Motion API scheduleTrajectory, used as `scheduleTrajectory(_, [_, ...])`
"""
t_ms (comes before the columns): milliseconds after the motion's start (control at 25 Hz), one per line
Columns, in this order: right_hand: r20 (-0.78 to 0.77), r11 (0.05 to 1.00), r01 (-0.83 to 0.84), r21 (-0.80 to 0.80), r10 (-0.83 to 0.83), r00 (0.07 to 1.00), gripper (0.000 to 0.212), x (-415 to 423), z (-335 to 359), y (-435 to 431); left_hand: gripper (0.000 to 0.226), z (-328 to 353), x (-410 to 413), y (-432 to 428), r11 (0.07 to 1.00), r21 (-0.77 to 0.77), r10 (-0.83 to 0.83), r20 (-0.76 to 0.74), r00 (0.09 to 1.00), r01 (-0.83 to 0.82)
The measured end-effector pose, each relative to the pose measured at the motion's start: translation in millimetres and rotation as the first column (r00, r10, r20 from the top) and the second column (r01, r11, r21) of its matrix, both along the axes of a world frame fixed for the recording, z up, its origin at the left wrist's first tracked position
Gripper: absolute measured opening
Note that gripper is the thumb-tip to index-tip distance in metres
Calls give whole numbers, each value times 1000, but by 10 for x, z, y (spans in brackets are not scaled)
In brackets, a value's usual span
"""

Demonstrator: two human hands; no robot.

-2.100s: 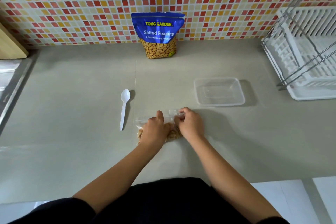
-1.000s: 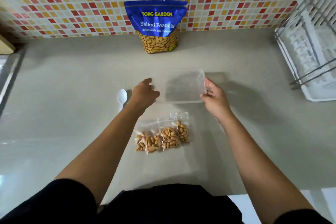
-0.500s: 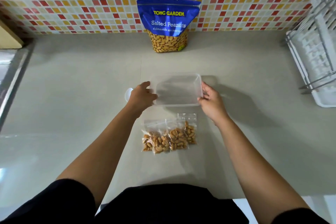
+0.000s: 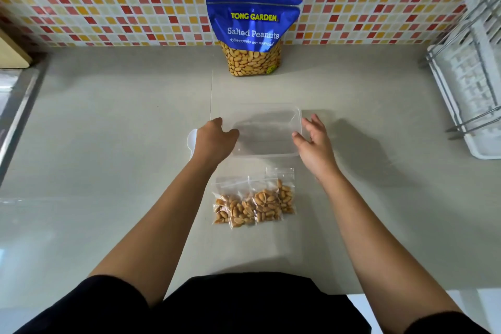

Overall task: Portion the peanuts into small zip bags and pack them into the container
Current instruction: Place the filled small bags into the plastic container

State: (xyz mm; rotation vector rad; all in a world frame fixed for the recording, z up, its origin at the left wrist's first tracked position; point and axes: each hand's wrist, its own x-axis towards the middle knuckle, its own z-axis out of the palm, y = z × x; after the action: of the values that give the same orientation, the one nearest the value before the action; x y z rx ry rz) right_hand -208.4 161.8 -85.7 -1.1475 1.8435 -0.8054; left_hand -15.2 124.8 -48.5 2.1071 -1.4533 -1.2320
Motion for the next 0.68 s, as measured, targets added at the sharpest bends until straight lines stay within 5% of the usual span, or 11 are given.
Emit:
scheduleTrajectory(160, [87, 990, 61, -124, -51, 995, 50, 34, 196, -12, 15, 256, -29, -47, 986, -166, 15, 38, 999, -8])
scheduleTrajectory(240, [217, 970, 137, -202, -92, 972, 49, 30, 372, -23, 47, 356, -25, -137, 976, -186, 77, -193, 978, -114])
scheduleTrajectory(320, [319, 946, 219, -238, -137, 938, 50, -29, 563, -36, 49, 445, -23, -233, 966, -144, 130, -443, 887, -213])
scheduleTrajectory(400, [373, 936, 262, -233, -163, 914, 57, -156, 695, -69, 47, 534, -29, -307, 983, -94, 86, -525, 846, -158])
scheduleTrajectory(520, [457, 961, 214, -178, -112, 883, 64, -360, 779, -93, 41, 632, -117, -344, 996, -92, -59, -561, 825, 9])
scheduleTrajectory(600, [471, 965, 193, -175, -90, 877, 48, -463, 761, -85, 36, 616, -178, -335, 995, -103, -68, -583, 809, 9])
scheduleTrajectory(680, [546, 915, 365, -175, -218, 809, 35, -579, 683, -82, 41, 466, -161, -349, 981, -192, -40, -404, 914, -42])
